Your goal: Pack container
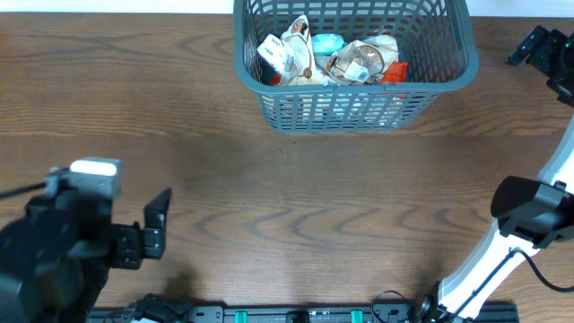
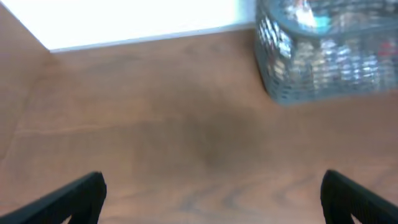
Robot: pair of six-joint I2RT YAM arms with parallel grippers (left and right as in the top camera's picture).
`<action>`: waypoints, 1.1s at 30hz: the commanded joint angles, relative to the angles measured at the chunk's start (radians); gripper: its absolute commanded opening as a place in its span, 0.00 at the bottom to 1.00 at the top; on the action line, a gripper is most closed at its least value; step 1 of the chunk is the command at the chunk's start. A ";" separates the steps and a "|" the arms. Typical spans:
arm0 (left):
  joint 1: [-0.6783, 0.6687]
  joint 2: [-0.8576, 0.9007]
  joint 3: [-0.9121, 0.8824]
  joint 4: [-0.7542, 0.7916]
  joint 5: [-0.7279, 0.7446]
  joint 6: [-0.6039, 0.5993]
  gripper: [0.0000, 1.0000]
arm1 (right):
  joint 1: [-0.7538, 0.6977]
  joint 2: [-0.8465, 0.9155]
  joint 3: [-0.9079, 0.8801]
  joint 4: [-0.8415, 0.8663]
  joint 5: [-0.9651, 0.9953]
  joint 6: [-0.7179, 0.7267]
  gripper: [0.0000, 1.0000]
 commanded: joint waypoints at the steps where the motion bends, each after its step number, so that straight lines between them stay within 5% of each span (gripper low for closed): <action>1: 0.069 -0.101 -0.137 0.099 0.000 0.024 0.99 | 0.005 -0.010 -0.004 -0.002 -0.004 -0.001 0.99; 10: 0.208 -0.363 -0.615 0.509 0.129 0.024 0.99 | 0.005 -0.010 -0.004 -0.002 -0.004 -0.001 0.99; 22: 0.231 -0.515 -0.994 0.924 0.180 0.005 0.98 | 0.005 -0.010 -0.004 -0.002 -0.004 -0.001 0.99; 33: 0.283 -0.597 -1.188 1.048 0.179 -0.080 0.99 | 0.005 -0.010 -0.004 -0.002 -0.004 -0.001 0.99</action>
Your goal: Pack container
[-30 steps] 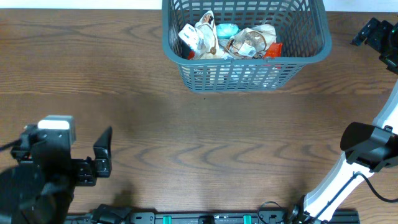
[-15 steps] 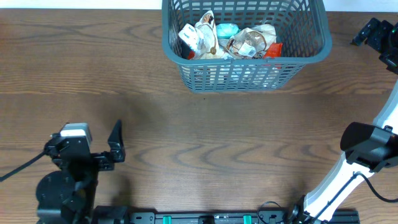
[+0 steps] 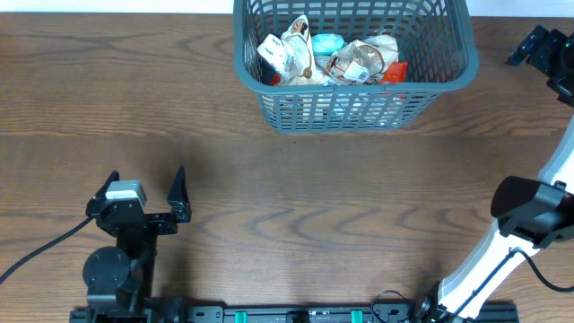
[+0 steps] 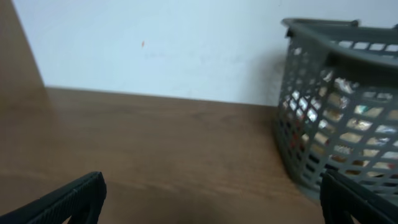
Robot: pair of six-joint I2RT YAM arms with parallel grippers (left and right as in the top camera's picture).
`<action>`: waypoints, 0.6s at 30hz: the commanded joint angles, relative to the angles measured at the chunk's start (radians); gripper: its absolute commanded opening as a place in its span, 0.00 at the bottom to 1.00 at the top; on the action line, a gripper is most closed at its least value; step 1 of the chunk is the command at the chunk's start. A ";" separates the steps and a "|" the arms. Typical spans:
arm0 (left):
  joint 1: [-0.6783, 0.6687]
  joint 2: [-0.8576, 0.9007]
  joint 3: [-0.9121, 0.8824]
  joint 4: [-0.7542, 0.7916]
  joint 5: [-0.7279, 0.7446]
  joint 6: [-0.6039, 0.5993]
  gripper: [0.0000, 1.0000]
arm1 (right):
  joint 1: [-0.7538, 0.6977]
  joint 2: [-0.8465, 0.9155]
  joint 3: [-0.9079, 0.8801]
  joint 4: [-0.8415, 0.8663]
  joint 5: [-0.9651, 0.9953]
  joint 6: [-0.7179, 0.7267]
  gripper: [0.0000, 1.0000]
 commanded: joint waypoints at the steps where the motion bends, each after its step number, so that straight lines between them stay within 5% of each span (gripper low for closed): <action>1: 0.032 -0.048 -0.046 0.017 0.010 -0.051 0.99 | 0.005 -0.010 -0.004 -0.002 -0.004 -0.001 0.99; 18: 0.068 -0.189 -0.248 0.117 0.006 -0.183 0.99 | 0.005 -0.010 -0.004 -0.002 -0.003 -0.001 0.99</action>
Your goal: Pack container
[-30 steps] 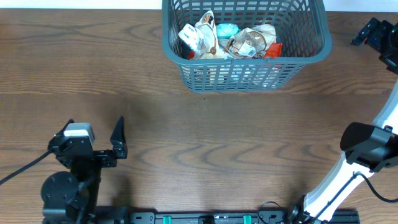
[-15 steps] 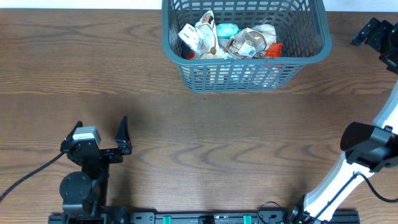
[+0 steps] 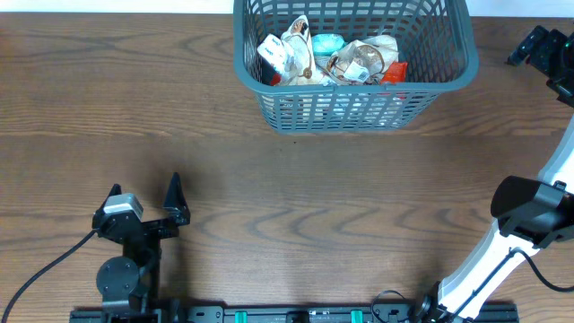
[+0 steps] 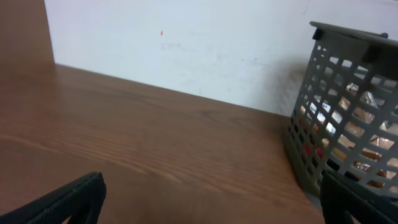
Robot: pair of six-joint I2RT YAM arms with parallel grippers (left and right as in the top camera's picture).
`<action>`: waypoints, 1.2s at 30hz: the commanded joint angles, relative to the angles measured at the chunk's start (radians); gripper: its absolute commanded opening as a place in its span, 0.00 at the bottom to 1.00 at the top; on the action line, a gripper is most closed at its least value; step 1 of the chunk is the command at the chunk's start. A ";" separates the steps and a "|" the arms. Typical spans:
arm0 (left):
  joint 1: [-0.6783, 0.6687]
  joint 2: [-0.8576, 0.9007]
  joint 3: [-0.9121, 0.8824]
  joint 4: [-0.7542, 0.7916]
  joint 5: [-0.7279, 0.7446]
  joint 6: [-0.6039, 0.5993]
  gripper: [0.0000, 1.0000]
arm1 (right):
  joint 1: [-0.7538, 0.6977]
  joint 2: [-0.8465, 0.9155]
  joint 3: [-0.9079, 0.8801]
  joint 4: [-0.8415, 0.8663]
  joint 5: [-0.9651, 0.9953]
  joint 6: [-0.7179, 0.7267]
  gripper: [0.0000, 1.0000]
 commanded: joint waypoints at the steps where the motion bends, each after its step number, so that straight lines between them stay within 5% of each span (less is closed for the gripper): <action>1: 0.005 -0.009 -0.041 0.045 0.006 -0.077 0.99 | 0.005 -0.010 -0.004 -0.002 -0.003 -0.001 0.99; 18: 0.005 -0.009 -0.133 0.059 -0.066 -0.175 0.99 | 0.005 -0.010 -0.004 -0.002 -0.003 -0.001 0.99; 36: 0.005 -0.009 -0.133 0.035 -0.068 -0.068 0.99 | 0.005 -0.010 -0.004 -0.002 -0.003 -0.001 0.99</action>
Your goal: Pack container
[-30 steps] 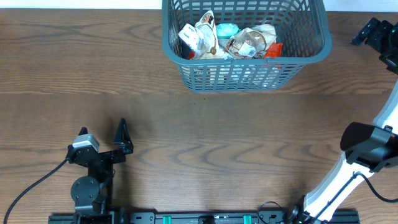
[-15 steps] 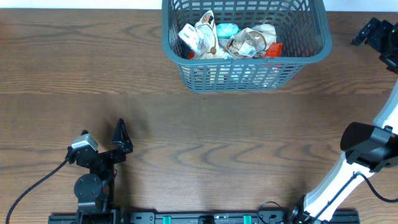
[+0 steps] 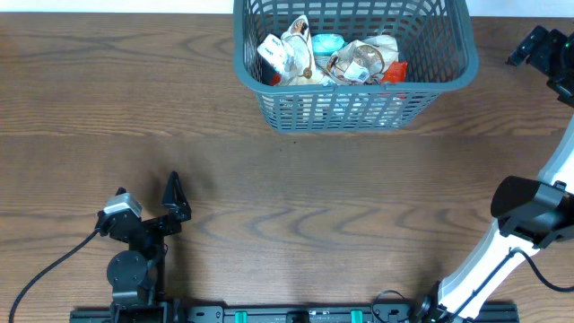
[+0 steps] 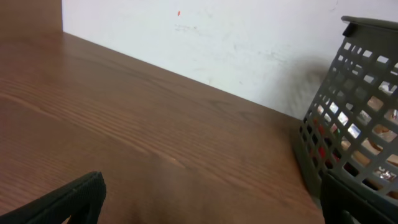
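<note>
The grey plastic basket (image 3: 354,100) stands at the far middle of the wooden table, holding several snack packets (image 3: 327,56) in white, teal and red. My left gripper (image 3: 146,199) rests low near the front left edge, open and holding nothing, pointing toward the basket. In the left wrist view its two black fingertips (image 4: 78,194) frame bare table (image 4: 155,143), with the basket (image 4: 357,118) at the far right. My right arm (image 3: 529,215) rises along the right edge, and its black gripper end (image 3: 538,47) sits at the top right, its jaws unclear.
A white wall (image 4: 217,43) backs the table behind the basket. The black rail with teal marks (image 3: 296,314) runs along the front edge. A cable (image 3: 54,260) trails from the left arm to the lower left.
My left gripper sits slightly lower and nearer the front edge, still open. In the wrist view the basket has shifted to the right. The basket, its contents and the right arm are unchanged.
At first my left arm was raised at the front left, blurred, its open gripper looking down on the table. Then it sat low by the front edge, facing the basket. It has stayed there, open and folded a little further down.
</note>
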Robot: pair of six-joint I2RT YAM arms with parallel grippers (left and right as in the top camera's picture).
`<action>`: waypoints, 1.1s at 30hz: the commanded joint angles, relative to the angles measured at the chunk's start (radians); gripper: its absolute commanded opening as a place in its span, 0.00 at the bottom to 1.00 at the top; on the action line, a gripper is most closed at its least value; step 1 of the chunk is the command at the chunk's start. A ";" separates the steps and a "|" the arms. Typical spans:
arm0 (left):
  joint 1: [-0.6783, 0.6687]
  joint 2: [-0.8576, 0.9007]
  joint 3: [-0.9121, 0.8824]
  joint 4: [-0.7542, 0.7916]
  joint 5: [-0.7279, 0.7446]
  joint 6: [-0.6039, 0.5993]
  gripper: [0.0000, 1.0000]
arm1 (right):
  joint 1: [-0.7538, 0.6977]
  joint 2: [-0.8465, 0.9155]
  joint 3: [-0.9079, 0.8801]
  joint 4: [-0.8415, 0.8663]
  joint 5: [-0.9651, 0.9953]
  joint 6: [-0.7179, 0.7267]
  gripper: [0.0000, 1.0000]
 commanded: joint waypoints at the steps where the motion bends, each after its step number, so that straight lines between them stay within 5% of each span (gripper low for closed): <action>1: 0.004 -0.008 -0.021 -0.042 -0.014 0.041 0.99 | 0.005 -0.010 -0.004 -0.001 -0.004 -0.001 0.99; 33: 0.004 -0.005 -0.020 -0.041 0.000 0.040 0.99 | 0.005 -0.010 -0.004 -0.001 -0.003 -0.001 0.99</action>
